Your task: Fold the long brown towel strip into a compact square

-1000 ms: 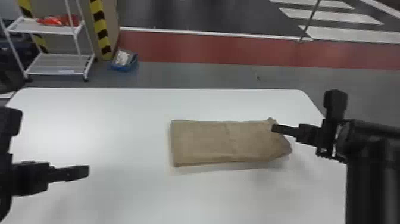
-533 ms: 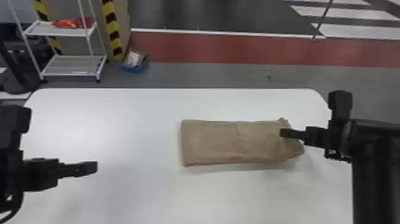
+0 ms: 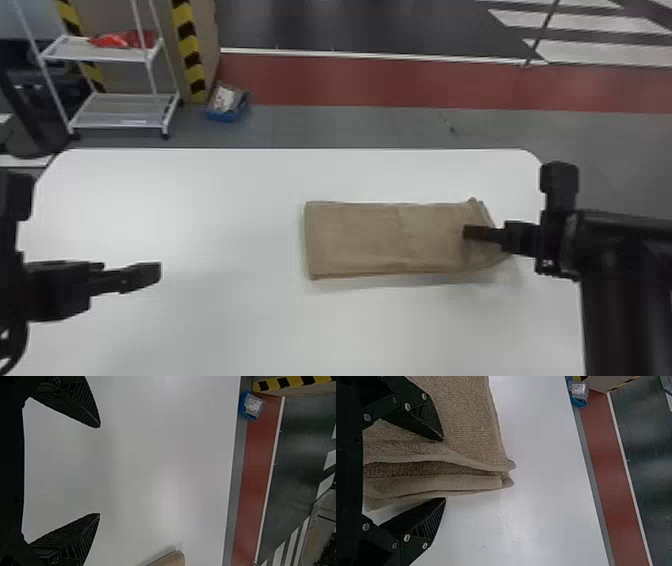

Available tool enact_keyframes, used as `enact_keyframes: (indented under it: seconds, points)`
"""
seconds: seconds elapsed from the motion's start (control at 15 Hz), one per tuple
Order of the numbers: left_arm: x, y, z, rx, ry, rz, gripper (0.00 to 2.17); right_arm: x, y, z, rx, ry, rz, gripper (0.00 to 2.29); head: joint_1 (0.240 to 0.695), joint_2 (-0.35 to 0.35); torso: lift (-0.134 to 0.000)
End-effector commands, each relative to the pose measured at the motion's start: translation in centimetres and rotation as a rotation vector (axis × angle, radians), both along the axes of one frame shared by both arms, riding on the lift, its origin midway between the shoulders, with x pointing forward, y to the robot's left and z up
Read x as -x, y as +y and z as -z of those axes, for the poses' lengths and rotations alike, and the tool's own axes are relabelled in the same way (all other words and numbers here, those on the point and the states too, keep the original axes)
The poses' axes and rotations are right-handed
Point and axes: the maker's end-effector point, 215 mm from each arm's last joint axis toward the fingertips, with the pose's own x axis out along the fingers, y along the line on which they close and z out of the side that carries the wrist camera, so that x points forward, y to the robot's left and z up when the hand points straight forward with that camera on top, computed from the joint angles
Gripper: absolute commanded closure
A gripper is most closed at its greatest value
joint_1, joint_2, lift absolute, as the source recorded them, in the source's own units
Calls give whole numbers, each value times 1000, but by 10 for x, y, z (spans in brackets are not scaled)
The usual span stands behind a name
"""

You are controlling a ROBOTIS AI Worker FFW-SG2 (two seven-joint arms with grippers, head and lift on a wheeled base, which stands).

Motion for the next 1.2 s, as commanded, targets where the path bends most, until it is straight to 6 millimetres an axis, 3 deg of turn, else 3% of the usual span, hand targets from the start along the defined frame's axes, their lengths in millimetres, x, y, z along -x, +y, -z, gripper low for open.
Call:
enact_keyframes:
  seconds: [0.0, 0.33, 0.73, 0.8, 1.13]
  points:
    - [-21, -5, -41, -18, -227, 12, 90, 3, 1, 3, -8, 3, 2, 475, 695, -85, -128]
    - [-30, -22, -79, 40, -451, -16, 90, 12, 2, -4, -44, -19, 22, 829, 695, -93, -128]
    - [-17, -31, -60, 59, -413, -1, 90, 29, -15, -42, -127, -77, 75, 829, 695, -122, -128]
    - [-15, -30, -59, 58, -410, -3, 90, 32, -21, -47, -139, -79, 88, 920, 695, -125, -128]
    - [-4, -32, -55, 61, -395, 2, 90, 49, -43, -59, -169, -89, 133, 998, 695, -155, -128]
